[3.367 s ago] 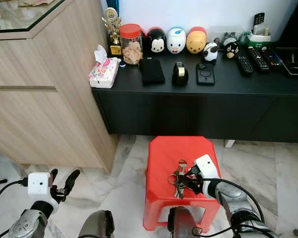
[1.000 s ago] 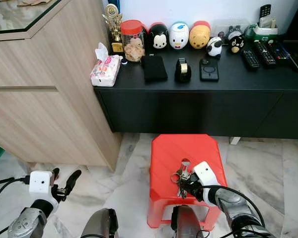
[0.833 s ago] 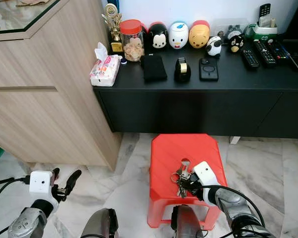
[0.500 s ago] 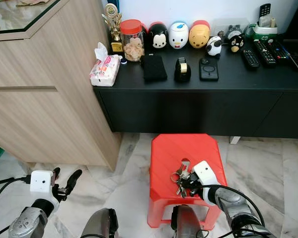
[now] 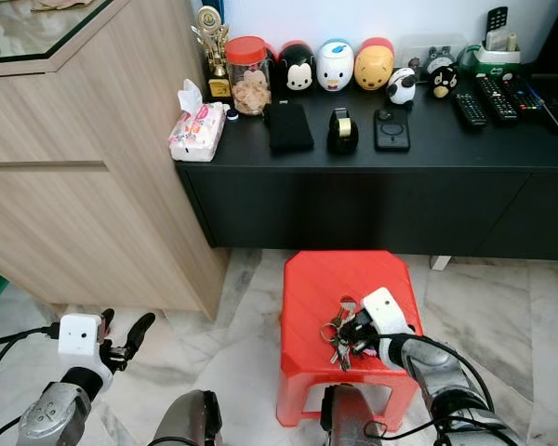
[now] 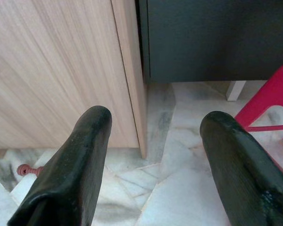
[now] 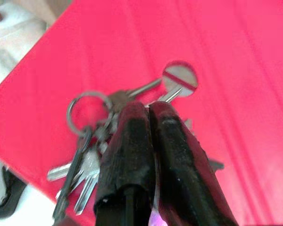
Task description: Hang keys on a hook
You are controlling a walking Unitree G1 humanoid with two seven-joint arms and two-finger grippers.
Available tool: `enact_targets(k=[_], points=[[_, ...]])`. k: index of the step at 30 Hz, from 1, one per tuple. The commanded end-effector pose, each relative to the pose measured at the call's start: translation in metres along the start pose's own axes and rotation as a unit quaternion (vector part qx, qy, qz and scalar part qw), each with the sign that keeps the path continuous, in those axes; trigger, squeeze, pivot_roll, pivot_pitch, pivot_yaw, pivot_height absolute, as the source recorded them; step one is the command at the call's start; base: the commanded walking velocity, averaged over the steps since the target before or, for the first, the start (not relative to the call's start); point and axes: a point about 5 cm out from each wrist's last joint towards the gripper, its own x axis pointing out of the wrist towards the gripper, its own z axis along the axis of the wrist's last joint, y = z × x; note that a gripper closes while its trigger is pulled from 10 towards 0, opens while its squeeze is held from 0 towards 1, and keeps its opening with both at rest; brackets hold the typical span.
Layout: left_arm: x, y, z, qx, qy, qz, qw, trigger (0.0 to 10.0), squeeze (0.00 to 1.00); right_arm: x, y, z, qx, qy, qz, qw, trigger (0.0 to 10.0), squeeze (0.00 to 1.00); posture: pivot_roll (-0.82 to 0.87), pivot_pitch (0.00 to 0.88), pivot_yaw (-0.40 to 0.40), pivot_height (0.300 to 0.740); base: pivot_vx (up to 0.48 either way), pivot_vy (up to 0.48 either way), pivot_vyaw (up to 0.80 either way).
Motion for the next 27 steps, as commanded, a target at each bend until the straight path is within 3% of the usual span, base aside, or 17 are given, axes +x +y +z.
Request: enact_targets(k=[1, 7, 12, 15, 16, 18, 24, 25, 26, 27], points=[[-0.001, 0.004, -0.006, 0.009, 0.017, 0.007, 1.0, 10.0, 0.0, 0.001, -0.001, 0.008, 0.013, -0.031, -0.014, 0.999, 0.0, 0.0, 0.02, 0.083, 0.057, 0.619, 0.0, 0.0, 0.0], [0.003, 0.006, -0.007, 0.005, 0.017, 0.018, 1.0, 10.0, 0.0, 0.001, 0.0, 0.015, 0.05, -0.089, -0.038, 0.994, 0.0, 0.0, 0.0, 0.065, 0.046, 0.619, 0.0, 0.0, 0.0], [0.005, 0.01, -0.011, 0.001, 0.022, 0.03, 0.999, 10.0, 0.0, -0.004, -0.005, 0.022, 0.09, -0.145, -0.086, 0.982, 0.0, 0.0, -0.01, 0.044, 0.036, 0.619, 0.0, 0.0, 0.0], [0.007, 0.015, -0.019, -0.006, 0.035, 0.047, 0.998, 10.0, 0.0, -0.015, -0.011, 0.032, 0.158, -0.228, -0.167, 0.946, 0.0, 0.0, -0.03, 0.02, 0.029, 0.619, 0.0, 0.0, 0.0], [0.007, 0.015, -0.019, -0.006, 0.035, 0.047, 0.998, 10.0, 0.0, -0.015, -0.011, 0.032, 0.158, -0.228, -0.167, 0.946, 0.0, 0.0, -0.03, 0.02, 0.029, 0.619, 0.0, 0.0, 0.0], [0.006, 0.018, -0.029, -0.011, 0.056, 0.06, 0.997, 10.0, 0.0, -0.019, -0.001, 0.036, 0.177, -0.262, -0.198, 0.928, 0.0, 0.0, -0.05, 0.0, 0.022, 0.619, 0.0, 0.0, 0.0], [0.005, 0.019, -0.044, -0.02, 0.085, 0.073, 0.993, 10.0, 0.0, -0.022, 0.016, 0.038, 0.186, -0.286, -0.216, 0.915, 0.0, 0.0, -0.07, 0.0, 0.011, 0.619, 0.0, 0.0, 0.0], [0.002, 0.017, -0.053, -0.029, 0.107, 0.079, 0.991, 10.0, 0.0, -0.025, 0.022, 0.04, 0.179, -0.29, -0.223, 0.913, 1.0, 0.0, -0.08, 0.0, 0.006, 0.619, 0.0, 0.0, 0.0], [0.0, 0.016, -0.06, -0.035, 0.123, 0.084, 0.988, 10.0, 0.0, -0.027, 0.026, 0.041, 0.175, -0.293, -0.228, 0.912, 3.9, 0.0, -0.08, 0.0, 0.006, 0.619, 0.0, 0.0, 0.0], [-0.003, 0.014, -0.068, -0.041, 0.14, 0.088, 0.985, 10.0, 0.0, -0.028, 0.03, 0.042, 0.174, -0.296, -0.23, 0.911, 8.3, 0.0, -0.1, 0.0, -0.003, 0.619, 0.0, 0.0, 0.0]])
